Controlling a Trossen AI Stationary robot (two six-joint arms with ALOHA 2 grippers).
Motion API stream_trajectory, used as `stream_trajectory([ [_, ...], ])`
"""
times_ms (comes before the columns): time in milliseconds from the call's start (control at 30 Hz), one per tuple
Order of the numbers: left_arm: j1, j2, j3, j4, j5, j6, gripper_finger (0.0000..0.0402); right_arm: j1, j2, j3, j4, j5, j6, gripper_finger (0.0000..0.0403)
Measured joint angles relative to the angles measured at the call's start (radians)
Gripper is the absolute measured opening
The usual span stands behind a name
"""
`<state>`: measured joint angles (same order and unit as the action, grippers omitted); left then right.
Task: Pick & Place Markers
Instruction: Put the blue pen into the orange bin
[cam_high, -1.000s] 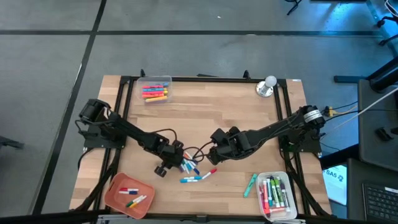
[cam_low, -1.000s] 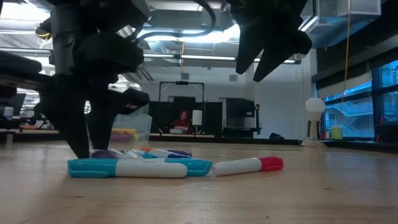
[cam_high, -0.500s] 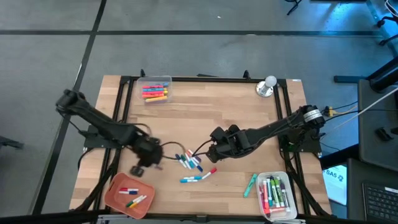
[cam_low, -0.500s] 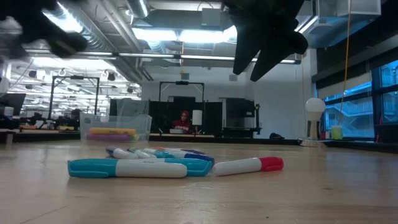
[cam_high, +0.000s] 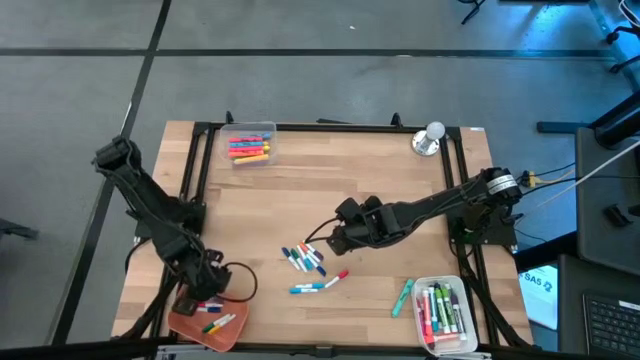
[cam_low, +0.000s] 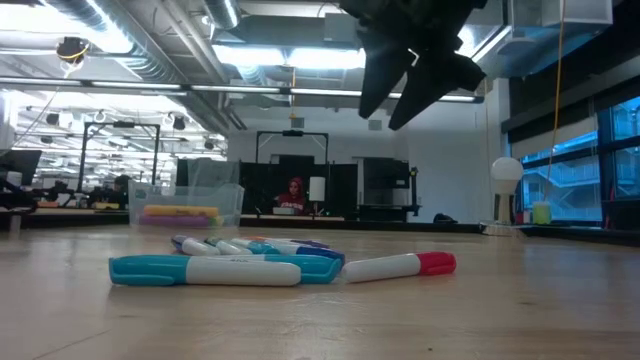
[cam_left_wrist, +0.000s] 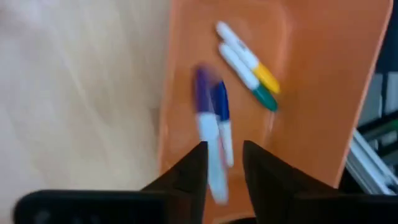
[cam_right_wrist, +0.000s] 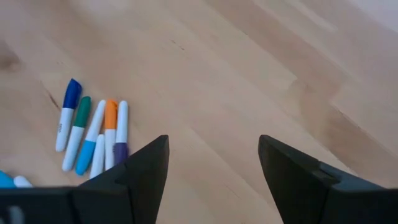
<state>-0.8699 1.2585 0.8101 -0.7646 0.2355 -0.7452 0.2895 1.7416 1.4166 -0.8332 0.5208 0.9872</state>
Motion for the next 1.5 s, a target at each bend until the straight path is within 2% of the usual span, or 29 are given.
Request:
stream_trajectory([
  [200, 0.038, -0.003, 0.0, 0.001, -0.038, 0.068, 0.0156, 0.0, 0.0, 0.0, 0.003, -0.026, 0.004, 0.0247],
  [333, 0.12, -0.006, 0.001, -0.013, -0.065, 0.17, 0.0177, 0.004, 0.0, 0.0, 0.002, -0.048, 0.023, 0.0247],
  [467, 0.24, -0.006, 0.001, 0.005, -0.221, 0.317, 0.0176, 0.022, 0.0, 0.0, -0.007, -0.052, 0.055, 0.0247],
  [567, 0.344, -0.006, 0.002, 0.028, -0.373, 0.461, 0.0164, 0.038, -0.001, 0.0, -0.023, -0.053, 0.076, 0.0247],
  [633, 0.411, 0.002, 0.002, 0.068, -0.432, 0.533, 0.0152, 0.049, -0.001, 0.001, -0.036, -0.054, 0.092, 0.0247],
  [767, 0.518, 0.041, 0.001, 0.187, -0.38, 0.693, 0.0126, 0.07, -0.002, 0.001, -0.064, -0.054, 0.134, 0.0247],
  [967, 0.594, 0.18, -0.001, 0.336, -0.341, 0.911, 0.0106, 0.103, -0.002, 0.001, -0.099, -0.052, 0.201, 0.0247],
  [1133, 0.619, 0.304, -0.002, 0.402, -0.263, 0.977, 0.0106, 0.131, -0.002, 0.001, -0.152, -0.052, 0.256, 0.0247],
  [1300, 0.619, 0.389, -0.001, 0.406, -0.269, 1.07, 0.0105, 0.141, -0.002, 0.001, -0.203, -0.05, 0.288, 0.0247],
  [1500, 0.619, 0.43, 0.003, 0.423, -0.262, 1.077, 0.0091, 0.141, -0.002, 0.001, -0.213, -0.043, 0.292, 0.0247],
])
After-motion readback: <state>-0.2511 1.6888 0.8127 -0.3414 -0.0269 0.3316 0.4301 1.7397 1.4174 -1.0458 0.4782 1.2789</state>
